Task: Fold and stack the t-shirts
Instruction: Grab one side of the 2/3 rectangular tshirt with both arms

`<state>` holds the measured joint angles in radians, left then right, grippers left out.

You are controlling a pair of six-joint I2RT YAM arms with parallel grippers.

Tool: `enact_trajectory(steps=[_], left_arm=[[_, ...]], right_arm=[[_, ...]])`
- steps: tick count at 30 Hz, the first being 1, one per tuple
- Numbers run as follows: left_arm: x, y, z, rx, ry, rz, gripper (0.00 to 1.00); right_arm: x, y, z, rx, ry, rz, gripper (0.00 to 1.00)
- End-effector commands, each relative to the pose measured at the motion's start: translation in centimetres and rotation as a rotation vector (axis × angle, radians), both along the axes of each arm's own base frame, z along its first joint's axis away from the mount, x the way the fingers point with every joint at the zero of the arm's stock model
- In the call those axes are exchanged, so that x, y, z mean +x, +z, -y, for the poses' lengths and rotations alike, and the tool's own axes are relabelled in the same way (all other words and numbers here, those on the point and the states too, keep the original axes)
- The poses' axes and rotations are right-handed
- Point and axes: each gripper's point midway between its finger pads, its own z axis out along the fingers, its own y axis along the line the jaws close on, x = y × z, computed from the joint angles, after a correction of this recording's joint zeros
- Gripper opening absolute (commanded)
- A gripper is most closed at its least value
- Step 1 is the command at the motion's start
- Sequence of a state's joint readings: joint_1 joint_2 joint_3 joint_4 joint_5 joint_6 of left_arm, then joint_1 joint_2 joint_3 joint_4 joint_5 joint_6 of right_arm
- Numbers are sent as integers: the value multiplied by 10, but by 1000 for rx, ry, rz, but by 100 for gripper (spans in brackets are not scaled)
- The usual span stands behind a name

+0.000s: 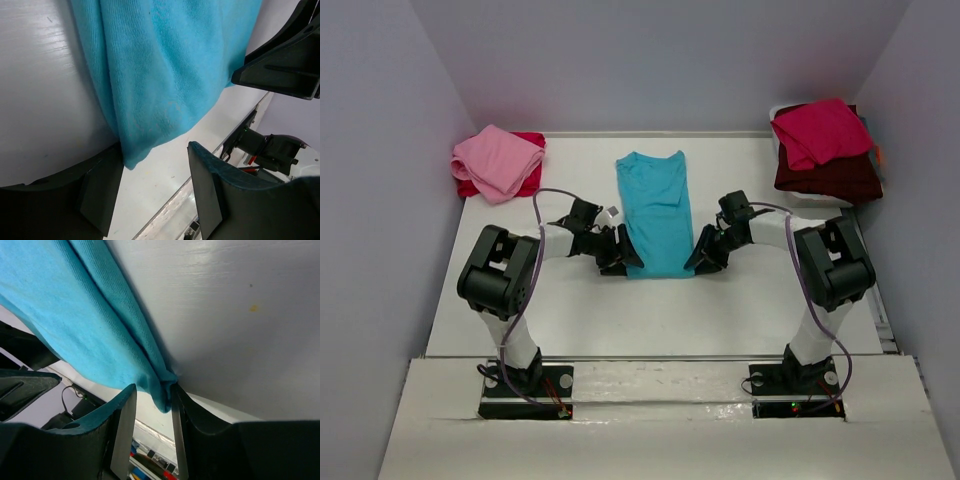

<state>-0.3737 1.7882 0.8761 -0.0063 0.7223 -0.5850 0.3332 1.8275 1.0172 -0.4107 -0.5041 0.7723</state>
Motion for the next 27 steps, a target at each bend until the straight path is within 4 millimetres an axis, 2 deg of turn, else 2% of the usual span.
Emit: enact_trajectory(steps=[1, 3, 6, 7, 9, 10, 11, 13, 19, 20, 27], left_arm=[[-48, -67, -47, 297, 10, -142, 63], [-49, -68, -48, 298, 14, -144, 60], [-49, -68, -47, 295, 22, -144, 52], [-48, -68, -46, 292, 23, -143, 46], [-46, -68, -45, 287, 30, -136, 36], [-45, -68, -45, 284, 31, -135, 30], [-45, -67, -42, 283, 26, -130, 19], [-43, -66, -42, 286, 28, -123, 6], [-50, -60, -36, 297, 1, -101, 6], [-51, -59, -36, 298, 8, -103, 6], [-79, -46, -33, 305, -8, -100, 6]], right_arm=[[-5, -34, 19, -110, 2, -11, 36], [-6, -35, 19, -107, 7, -13, 34], [-7, -37, 18, -101, 20, -19, 23], [-7, -37, 17, -101, 22, -20, 16], [-9, -36, 17, -99, 33, -24, 11], [-8, -35, 17, -99, 35, -19, 9], [-9, -35, 18, -100, 41, -17, 7], [-9, -32, 18, -97, 48, -14, 7], [-18, -19, 18, -85, 91, -8, 7], [-18, -12, 18, -78, 96, 10, 7], [-39, 12, 23, -60, 139, 17, 7]])
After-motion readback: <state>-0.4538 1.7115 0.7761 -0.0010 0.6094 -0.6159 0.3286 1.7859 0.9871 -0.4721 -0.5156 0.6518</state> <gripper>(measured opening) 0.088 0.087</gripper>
